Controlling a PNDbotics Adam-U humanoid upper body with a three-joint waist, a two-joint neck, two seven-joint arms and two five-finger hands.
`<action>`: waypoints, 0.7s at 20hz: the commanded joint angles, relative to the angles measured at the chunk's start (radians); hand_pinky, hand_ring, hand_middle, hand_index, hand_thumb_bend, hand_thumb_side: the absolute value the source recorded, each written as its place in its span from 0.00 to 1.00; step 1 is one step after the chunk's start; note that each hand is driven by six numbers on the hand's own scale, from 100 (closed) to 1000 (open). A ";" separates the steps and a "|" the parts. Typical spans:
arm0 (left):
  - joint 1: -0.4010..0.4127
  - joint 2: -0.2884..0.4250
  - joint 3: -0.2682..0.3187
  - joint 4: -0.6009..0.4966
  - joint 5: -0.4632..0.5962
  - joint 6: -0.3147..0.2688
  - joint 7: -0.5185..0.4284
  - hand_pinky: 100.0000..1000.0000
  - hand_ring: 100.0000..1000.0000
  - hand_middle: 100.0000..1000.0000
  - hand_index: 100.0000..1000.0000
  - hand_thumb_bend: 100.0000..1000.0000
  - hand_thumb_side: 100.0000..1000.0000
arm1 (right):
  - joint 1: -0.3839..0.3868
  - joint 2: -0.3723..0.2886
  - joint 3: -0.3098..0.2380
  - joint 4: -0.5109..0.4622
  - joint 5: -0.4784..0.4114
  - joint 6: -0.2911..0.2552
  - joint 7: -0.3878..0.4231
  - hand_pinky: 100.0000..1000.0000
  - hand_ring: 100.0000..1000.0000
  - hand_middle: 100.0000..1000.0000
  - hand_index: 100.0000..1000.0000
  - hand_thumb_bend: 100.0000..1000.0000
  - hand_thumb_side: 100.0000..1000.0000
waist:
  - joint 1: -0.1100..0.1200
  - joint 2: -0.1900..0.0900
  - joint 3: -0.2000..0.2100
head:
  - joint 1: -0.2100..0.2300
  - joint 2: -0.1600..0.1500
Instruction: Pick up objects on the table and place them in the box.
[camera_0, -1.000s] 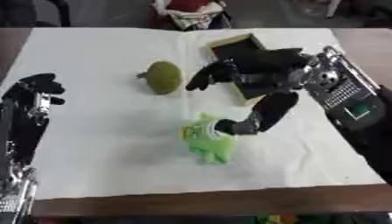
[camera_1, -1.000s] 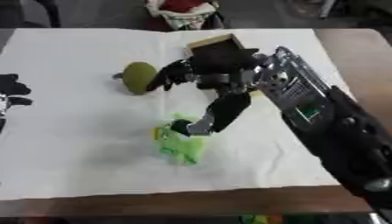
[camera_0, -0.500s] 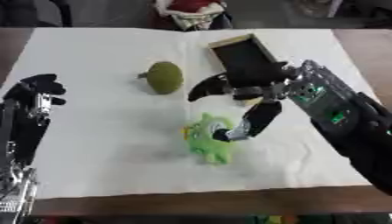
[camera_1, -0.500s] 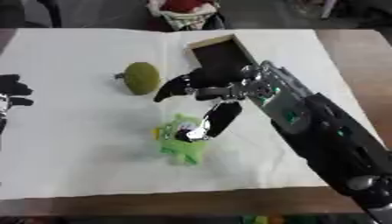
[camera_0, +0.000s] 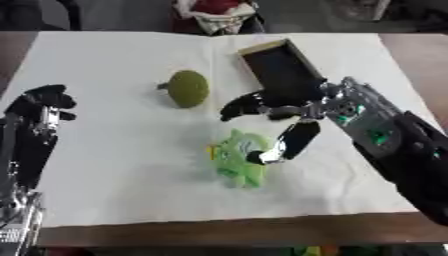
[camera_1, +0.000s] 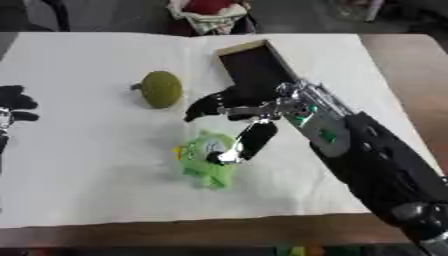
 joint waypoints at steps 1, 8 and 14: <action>-0.005 0.011 0.002 -0.010 -0.006 -0.002 -0.001 0.55 0.60 0.51 0.69 0.00 0.63 | -0.011 -0.012 -0.002 0.004 0.007 -0.055 0.048 0.85 0.94 0.96 0.99 0.20 0.72 | 0.001 -0.012 0.000 | 0.000 0.005; -0.006 0.010 0.001 -0.010 -0.007 -0.002 -0.002 0.55 0.60 0.51 0.69 0.00 0.63 | 0.012 -0.006 0.011 0.027 0.011 -0.069 0.062 0.84 0.93 0.94 0.99 0.17 0.74 | 0.001 -0.009 0.001 | 0.000 0.005; -0.007 0.010 0.000 -0.011 -0.006 -0.002 -0.003 0.55 0.60 0.51 0.69 0.00 0.63 | 0.026 0.010 0.014 0.061 0.032 -0.081 0.070 0.83 0.92 0.92 0.99 0.16 0.75 | 0.002 -0.008 0.004 | -0.001 0.005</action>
